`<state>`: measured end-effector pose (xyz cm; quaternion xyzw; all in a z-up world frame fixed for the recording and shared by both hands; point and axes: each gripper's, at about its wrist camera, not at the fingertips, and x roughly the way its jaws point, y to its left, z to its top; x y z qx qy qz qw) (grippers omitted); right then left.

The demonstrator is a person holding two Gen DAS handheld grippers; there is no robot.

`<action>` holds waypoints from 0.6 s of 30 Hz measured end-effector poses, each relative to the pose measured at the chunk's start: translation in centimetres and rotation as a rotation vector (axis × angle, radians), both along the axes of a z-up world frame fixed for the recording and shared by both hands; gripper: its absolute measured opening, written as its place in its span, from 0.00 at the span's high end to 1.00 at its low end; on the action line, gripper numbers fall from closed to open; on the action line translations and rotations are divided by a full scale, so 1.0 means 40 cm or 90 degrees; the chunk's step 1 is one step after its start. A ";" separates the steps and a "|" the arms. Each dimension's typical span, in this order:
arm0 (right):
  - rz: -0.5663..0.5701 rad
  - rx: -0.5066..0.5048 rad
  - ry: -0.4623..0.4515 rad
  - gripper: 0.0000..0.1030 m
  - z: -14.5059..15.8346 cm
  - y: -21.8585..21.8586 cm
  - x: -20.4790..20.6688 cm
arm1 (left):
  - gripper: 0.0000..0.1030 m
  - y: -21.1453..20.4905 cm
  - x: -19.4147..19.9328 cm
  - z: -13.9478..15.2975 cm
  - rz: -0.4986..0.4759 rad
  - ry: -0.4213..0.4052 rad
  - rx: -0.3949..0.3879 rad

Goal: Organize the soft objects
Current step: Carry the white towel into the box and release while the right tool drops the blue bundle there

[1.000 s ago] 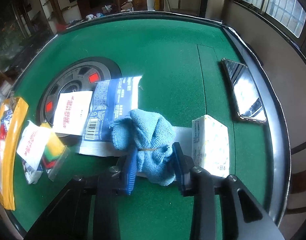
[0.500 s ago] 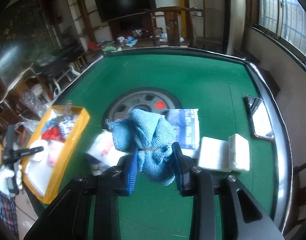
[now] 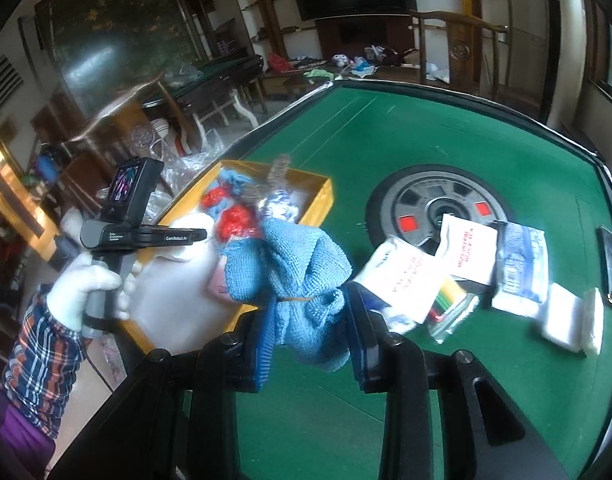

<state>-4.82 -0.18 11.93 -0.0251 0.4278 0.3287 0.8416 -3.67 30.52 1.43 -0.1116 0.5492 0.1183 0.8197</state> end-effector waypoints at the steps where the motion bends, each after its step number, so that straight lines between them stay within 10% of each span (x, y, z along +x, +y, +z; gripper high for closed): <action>1: 0.011 0.004 0.007 0.72 -0.010 0.028 0.002 | 0.63 0.011 -0.007 0.005 0.004 0.001 -0.016; 7: 0.068 0.026 0.075 0.72 -0.090 0.188 0.028 | 0.58 0.090 -0.085 0.032 0.031 -0.042 -0.191; 18: 0.134 -0.030 0.159 0.72 -0.230 0.417 0.013 | 0.43 0.133 -0.294 0.154 0.072 -0.262 -0.149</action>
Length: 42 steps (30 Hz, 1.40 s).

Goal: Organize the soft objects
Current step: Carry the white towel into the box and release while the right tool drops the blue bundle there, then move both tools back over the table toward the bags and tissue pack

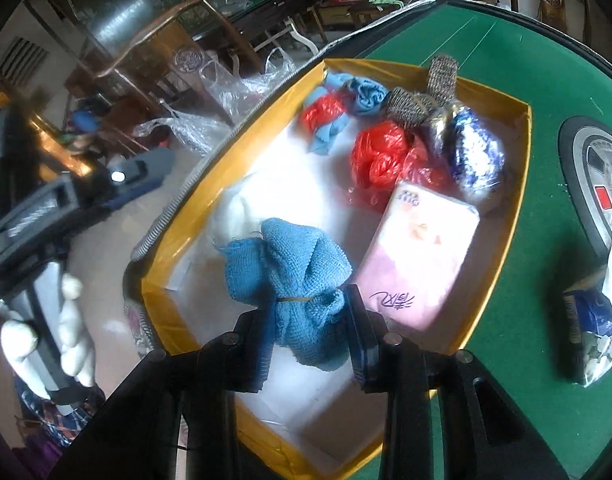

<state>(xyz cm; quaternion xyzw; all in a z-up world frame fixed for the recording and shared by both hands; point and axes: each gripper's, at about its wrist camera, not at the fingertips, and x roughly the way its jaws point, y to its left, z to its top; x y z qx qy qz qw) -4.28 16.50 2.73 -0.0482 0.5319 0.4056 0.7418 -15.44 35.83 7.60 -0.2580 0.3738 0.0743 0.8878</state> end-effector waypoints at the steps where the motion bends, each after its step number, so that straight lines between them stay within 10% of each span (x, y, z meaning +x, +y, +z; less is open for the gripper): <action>1: 0.001 -0.019 -0.001 0.72 -0.014 0.017 0.001 | 0.43 -0.001 -0.022 0.004 0.006 -0.015 0.015; 18: -0.081 -0.059 -0.071 0.60 -0.019 0.156 0.100 | 0.43 -0.010 -0.134 -0.010 0.057 -0.056 0.072; 32: -0.164 0.002 -0.273 0.35 0.151 -0.202 -0.043 | 0.43 -0.177 -0.108 0.003 0.037 -0.019 0.223; 42: -0.292 -0.029 -0.242 0.35 0.091 -0.527 -0.013 | 0.43 -0.412 -0.038 0.020 -0.056 0.012 0.321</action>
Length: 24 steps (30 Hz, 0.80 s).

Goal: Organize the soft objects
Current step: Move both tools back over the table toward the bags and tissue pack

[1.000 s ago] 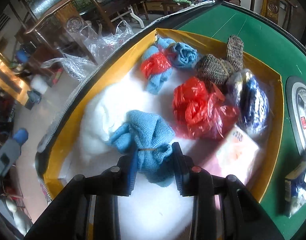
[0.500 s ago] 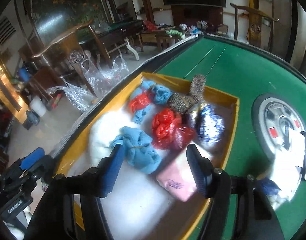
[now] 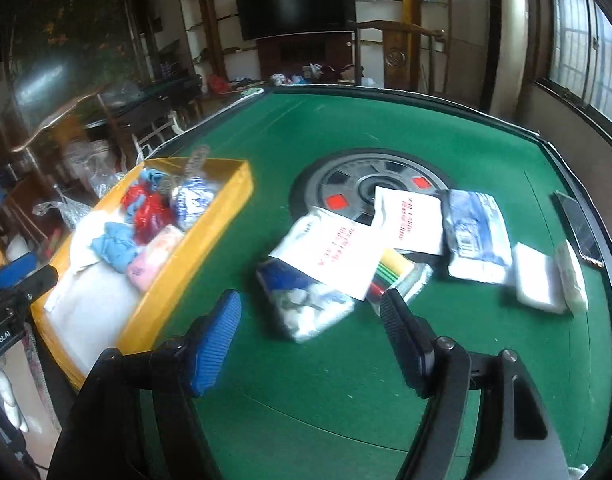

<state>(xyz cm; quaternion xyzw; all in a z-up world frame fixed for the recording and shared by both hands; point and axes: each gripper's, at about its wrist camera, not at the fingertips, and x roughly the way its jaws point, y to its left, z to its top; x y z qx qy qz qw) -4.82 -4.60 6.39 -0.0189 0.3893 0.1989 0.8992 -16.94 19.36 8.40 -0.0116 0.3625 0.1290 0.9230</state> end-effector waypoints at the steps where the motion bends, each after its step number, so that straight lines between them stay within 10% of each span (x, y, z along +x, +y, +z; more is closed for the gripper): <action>1: -0.012 0.005 0.002 0.35 -0.005 -0.028 0.002 | 0.43 -0.027 0.010 -0.001 -0.008 0.007 0.008; 16: -0.154 0.095 -0.011 0.35 -0.037 -0.298 0.051 | 0.43 -0.260 0.135 -0.043 -0.096 0.078 0.045; 24: -0.193 0.141 0.012 0.35 -0.054 -0.359 0.064 | 0.43 -0.250 0.227 -0.057 -0.153 0.079 -0.099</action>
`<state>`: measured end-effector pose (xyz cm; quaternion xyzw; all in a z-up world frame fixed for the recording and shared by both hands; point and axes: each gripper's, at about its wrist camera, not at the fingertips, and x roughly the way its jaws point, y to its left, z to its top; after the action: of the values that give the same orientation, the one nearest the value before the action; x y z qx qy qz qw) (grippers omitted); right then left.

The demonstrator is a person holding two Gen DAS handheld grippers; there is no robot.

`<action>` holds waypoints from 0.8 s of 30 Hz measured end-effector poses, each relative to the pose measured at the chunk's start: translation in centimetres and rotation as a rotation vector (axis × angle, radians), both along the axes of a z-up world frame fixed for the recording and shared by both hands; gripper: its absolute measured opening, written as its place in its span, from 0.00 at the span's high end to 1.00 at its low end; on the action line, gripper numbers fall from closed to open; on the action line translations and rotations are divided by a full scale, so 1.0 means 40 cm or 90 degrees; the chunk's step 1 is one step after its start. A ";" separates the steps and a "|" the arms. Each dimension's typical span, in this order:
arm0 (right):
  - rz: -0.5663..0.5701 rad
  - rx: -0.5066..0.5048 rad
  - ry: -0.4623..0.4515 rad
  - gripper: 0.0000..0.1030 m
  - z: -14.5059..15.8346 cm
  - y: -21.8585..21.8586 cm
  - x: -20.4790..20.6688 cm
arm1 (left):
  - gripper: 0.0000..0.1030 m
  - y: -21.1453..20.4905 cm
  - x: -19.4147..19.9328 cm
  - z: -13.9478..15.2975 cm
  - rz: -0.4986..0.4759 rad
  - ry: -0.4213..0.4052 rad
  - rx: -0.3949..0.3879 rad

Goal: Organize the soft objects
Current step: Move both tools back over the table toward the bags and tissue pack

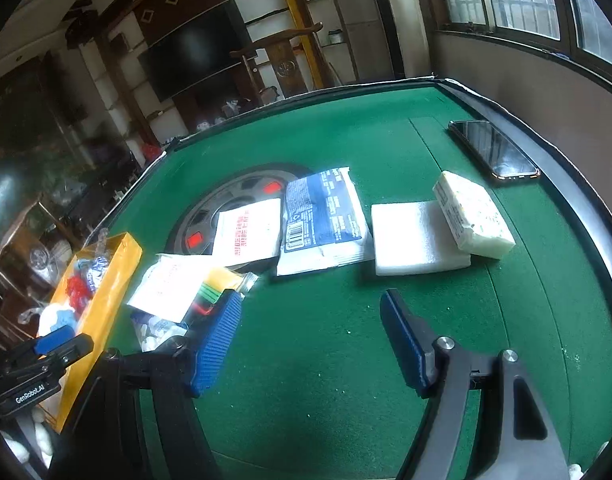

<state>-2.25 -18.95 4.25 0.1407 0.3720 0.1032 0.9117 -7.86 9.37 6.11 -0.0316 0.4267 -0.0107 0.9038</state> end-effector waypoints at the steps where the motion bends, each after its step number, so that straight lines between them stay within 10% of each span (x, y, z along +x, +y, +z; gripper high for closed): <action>1: -0.003 0.004 0.001 0.35 -0.001 -0.006 0.001 | 0.43 -0.005 0.014 -0.001 -0.001 -0.002 -0.002; 10: -0.002 -0.009 0.008 0.34 -0.013 0.004 0.007 | 0.44 -0.021 0.182 -0.034 0.003 0.045 -0.129; 19: -0.003 -0.026 0.009 0.34 -0.020 0.008 0.012 | 0.45 -0.126 0.290 -0.079 -0.062 0.083 -0.119; 21: -0.004 -0.034 0.010 0.34 -0.022 0.012 0.013 | 0.71 -0.146 0.278 -0.068 -0.082 0.066 -0.121; 24: -0.005 -0.043 0.011 0.34 -0.024 0.016 0.014 | 0.83 -0.144 0.255 -0.038 -0.102 0.039 -0.148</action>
<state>-1.67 -18.32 3.28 0.1122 0.3828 0.0857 0.9130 2.36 3.61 4.60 -0.1023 0.4514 -0.1312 0.8767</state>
